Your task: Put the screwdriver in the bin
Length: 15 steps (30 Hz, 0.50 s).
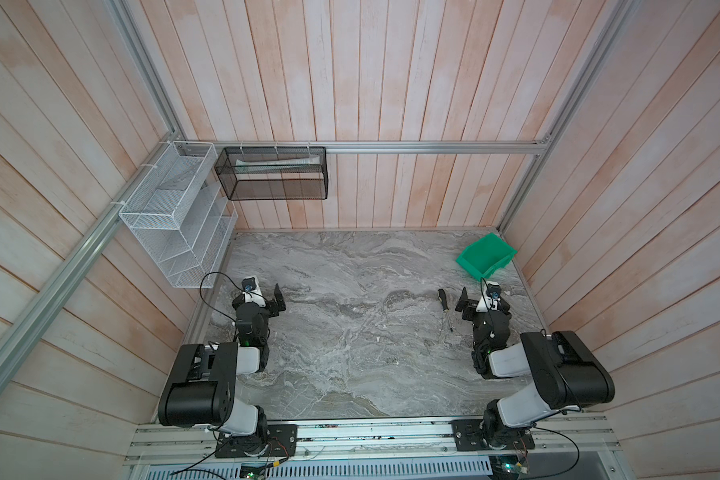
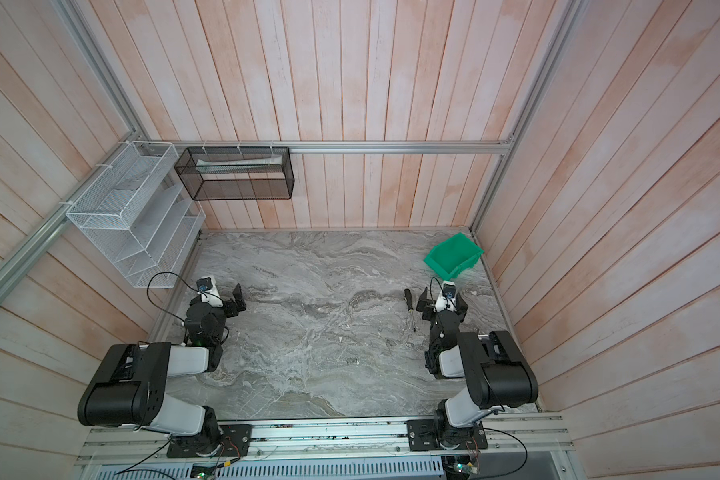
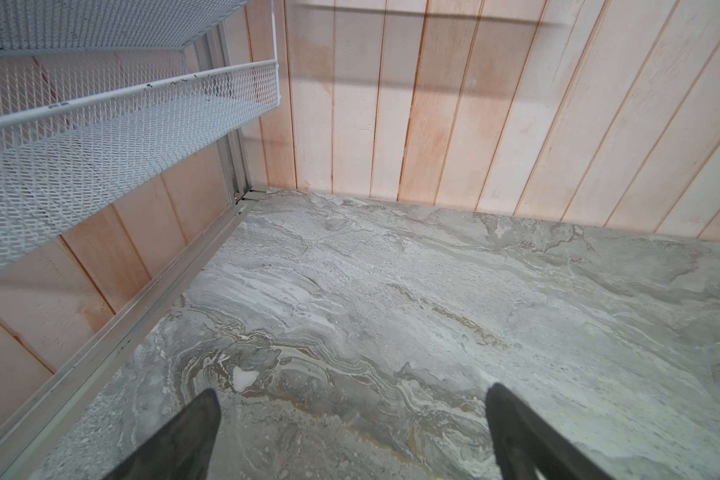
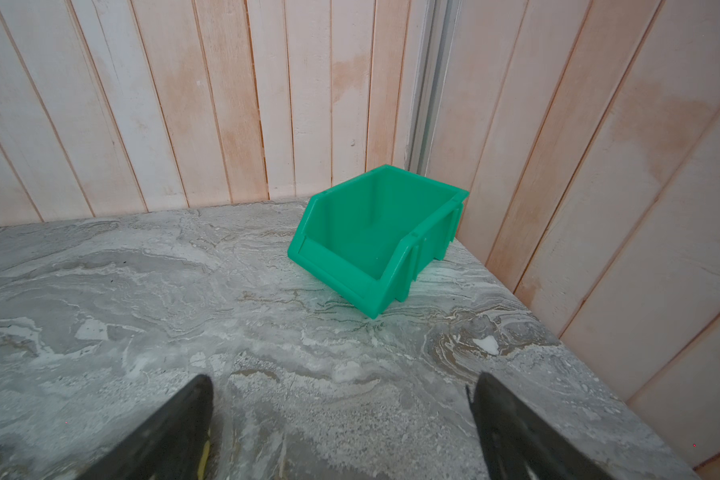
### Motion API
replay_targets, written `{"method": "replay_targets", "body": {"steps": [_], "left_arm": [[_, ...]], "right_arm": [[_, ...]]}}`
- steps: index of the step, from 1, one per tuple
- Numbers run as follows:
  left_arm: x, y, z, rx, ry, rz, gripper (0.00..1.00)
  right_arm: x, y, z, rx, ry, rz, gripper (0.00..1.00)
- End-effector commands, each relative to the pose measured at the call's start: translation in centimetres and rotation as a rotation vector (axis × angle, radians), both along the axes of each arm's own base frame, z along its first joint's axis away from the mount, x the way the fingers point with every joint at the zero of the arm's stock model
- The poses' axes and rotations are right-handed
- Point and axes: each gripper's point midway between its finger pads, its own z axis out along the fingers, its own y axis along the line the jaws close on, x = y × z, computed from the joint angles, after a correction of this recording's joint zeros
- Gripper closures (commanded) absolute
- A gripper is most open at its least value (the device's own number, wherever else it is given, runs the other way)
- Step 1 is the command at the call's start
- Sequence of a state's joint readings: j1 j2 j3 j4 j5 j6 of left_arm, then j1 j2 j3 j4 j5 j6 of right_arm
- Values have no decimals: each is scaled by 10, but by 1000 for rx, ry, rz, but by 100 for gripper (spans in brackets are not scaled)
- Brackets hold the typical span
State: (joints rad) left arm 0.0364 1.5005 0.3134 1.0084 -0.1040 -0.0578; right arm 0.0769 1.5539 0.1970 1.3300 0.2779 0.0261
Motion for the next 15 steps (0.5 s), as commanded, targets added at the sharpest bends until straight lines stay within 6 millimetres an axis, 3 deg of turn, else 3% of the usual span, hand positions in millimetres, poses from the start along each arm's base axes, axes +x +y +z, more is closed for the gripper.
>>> {"method": "replay_targets", "body": {"steps": [1,3,6,11,15], "left_arm": [[3,-3,4,-15,-12,-15,0],[3,-3,5,-15,-13,-17,0],[5,5,21,-7,2,31,0],[-3,4,77,-61,-75,49,0],[-10,-34,108,-61,-111,-62,0]], "right_arm": [[3,1,6,11,-15,6,2],[3,1,6,11,-16,7,2],[0,-9,10,31,-20,-66,2],[-4,-29,35,52,-25,-203,2],[-17,-38,52,106,-70,-264,2]]}}
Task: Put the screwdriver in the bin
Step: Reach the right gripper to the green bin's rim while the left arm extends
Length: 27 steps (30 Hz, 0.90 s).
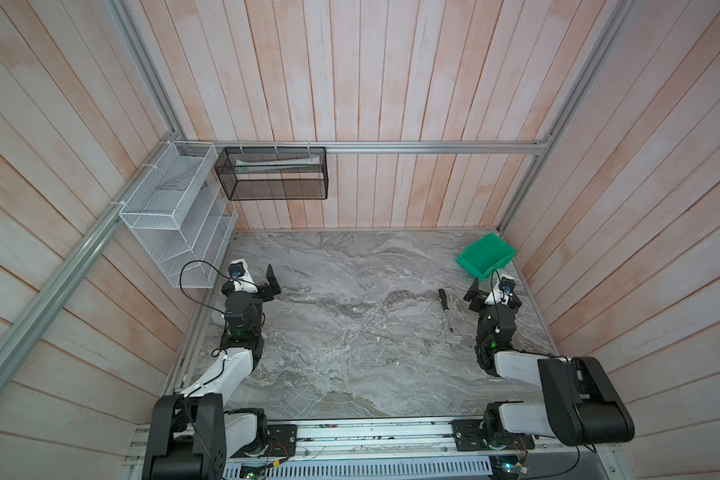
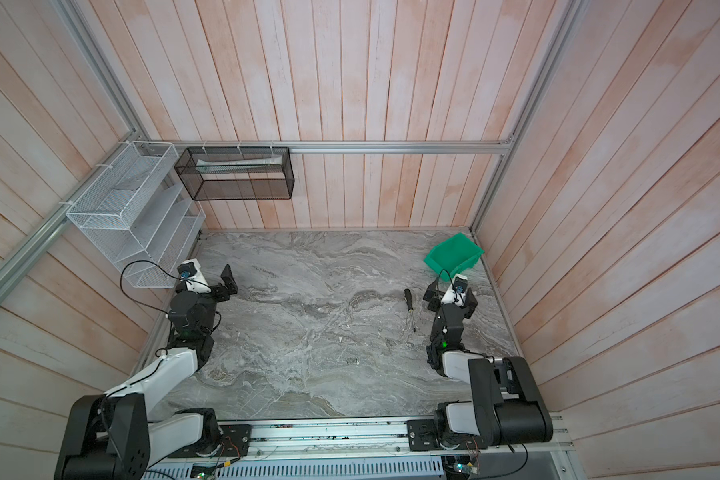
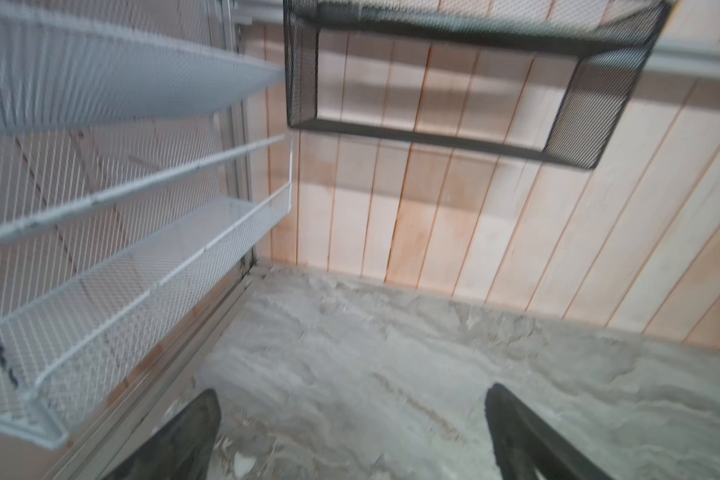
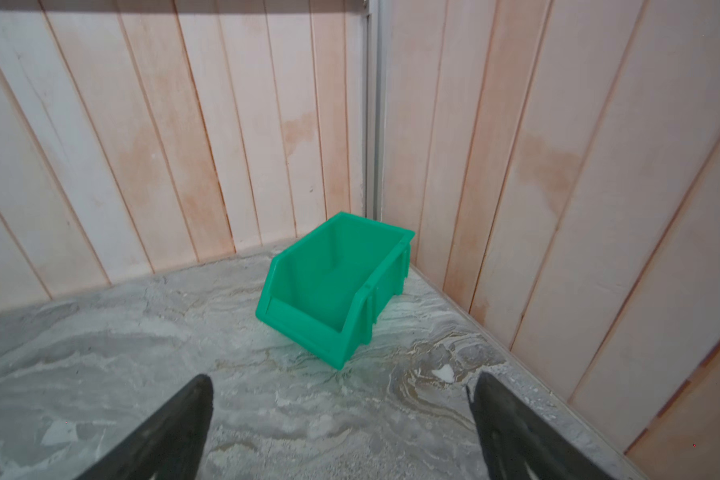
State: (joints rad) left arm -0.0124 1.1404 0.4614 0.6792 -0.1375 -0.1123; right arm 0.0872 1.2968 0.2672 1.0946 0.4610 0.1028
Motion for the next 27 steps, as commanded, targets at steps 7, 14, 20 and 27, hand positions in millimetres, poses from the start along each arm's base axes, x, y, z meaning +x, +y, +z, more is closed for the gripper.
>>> {"method": "replay_targets", "body": {"steps": [7,14,20,27], "left_arm": [[-7,-110,20,44,104,-299,0],[-12,-224,51,106,80,-590,0],[-22,-325,59,328,56,-788,0],[-35,-392,28,459,160,-1044,0]], "right_arm": [[-4,-25,12,203,97,-151,2],[51,-41,15,409,314,-110,1],[101,-53,-14,519,479,-34,11],[139,-63,-38,567,543,-2,19]]}}
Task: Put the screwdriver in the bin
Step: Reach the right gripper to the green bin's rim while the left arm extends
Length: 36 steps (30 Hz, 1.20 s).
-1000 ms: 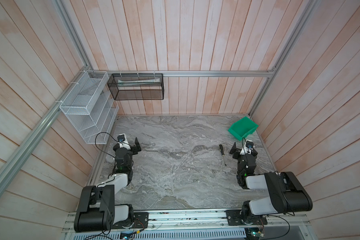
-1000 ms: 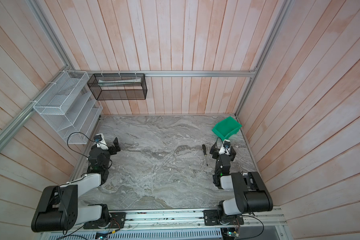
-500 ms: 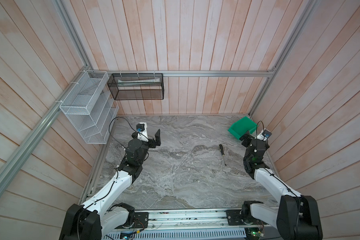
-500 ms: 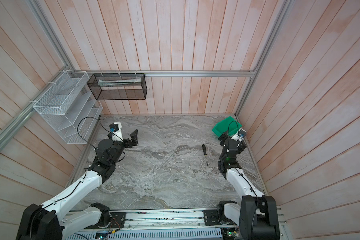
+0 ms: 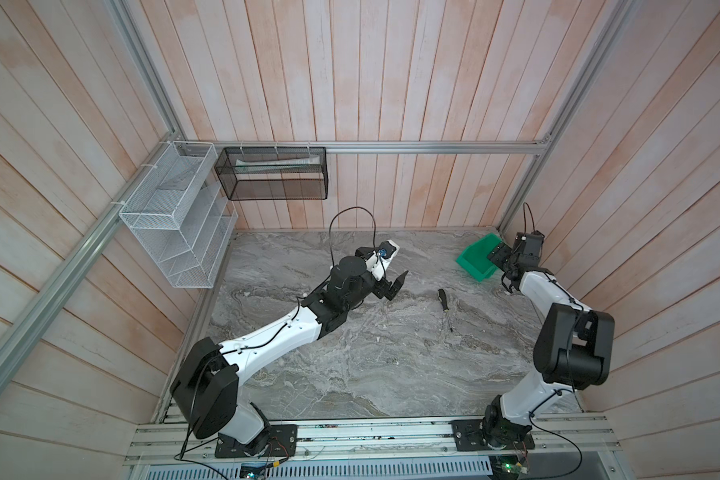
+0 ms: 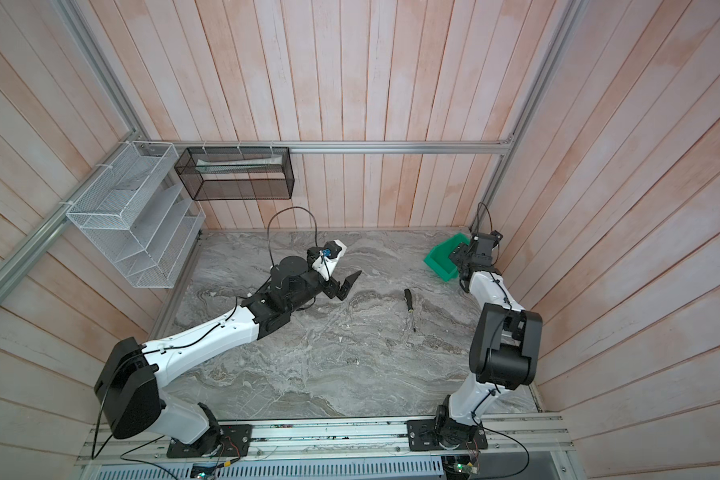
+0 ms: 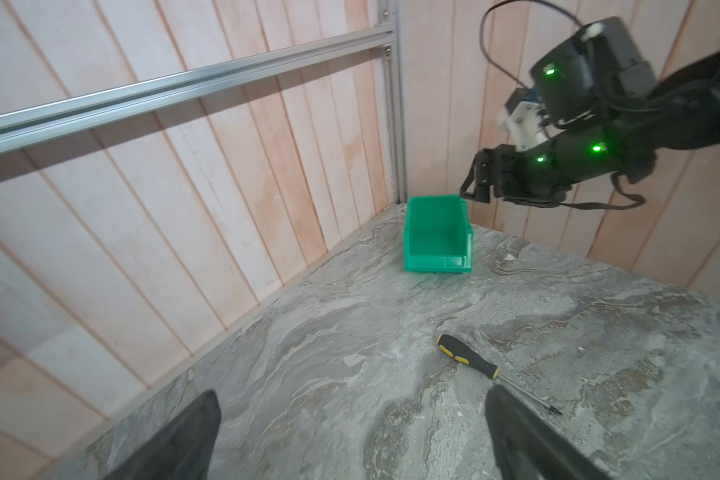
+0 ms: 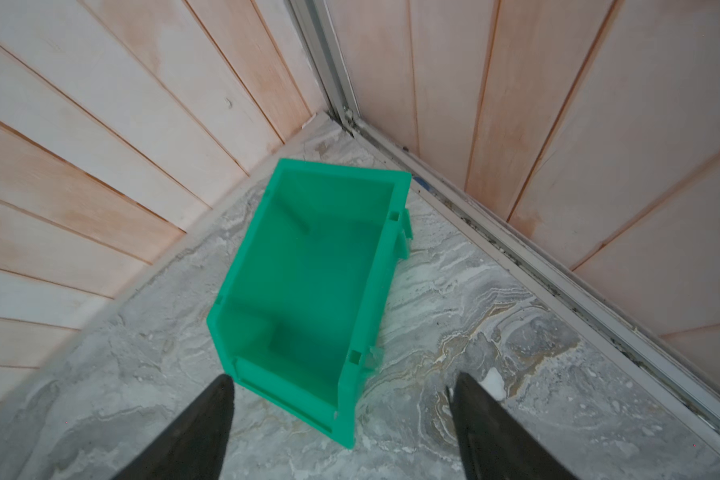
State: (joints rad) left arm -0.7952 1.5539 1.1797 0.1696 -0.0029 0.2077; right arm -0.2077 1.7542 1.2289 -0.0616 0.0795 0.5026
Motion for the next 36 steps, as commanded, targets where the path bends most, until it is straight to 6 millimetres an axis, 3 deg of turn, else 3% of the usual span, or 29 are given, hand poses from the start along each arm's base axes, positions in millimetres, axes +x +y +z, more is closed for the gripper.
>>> {"method": "replay_targets", "body": {"steps": [1,9,14,16,21,23,25,31,36], "left_arm": [[-4,-15,-20,99,71,-94,0],[-10,-33,-21,124,108,-197,0],[-7,-38,-11,117,133,-199,0],[-5,-36,-15,126,137,-182,0],[-1,-32,-18,128,153,-154,0],[-3,-31,-17,114,157,-164,0],[1,-26,-18,94,156,-135,0],[11,-10,-9,33,192,-88,0],[17,6,3,-20,203,-42,0]], "right_arm": [[11,6,-9,54,56,41,21],[28,-5,-43,38,124,10,29],[37,-11,-53,10,149,4,38],[40,-14,-58,2,153,5,51],[42,-16,-74,-10,184,5,58],[41,-16,-77,-18,187,4,66],[39,-17,-76,-34,186,-1,74],[43,-18,-60,-83,156,-1,86],[54,-6,-25,-139,98,40,94]]}}
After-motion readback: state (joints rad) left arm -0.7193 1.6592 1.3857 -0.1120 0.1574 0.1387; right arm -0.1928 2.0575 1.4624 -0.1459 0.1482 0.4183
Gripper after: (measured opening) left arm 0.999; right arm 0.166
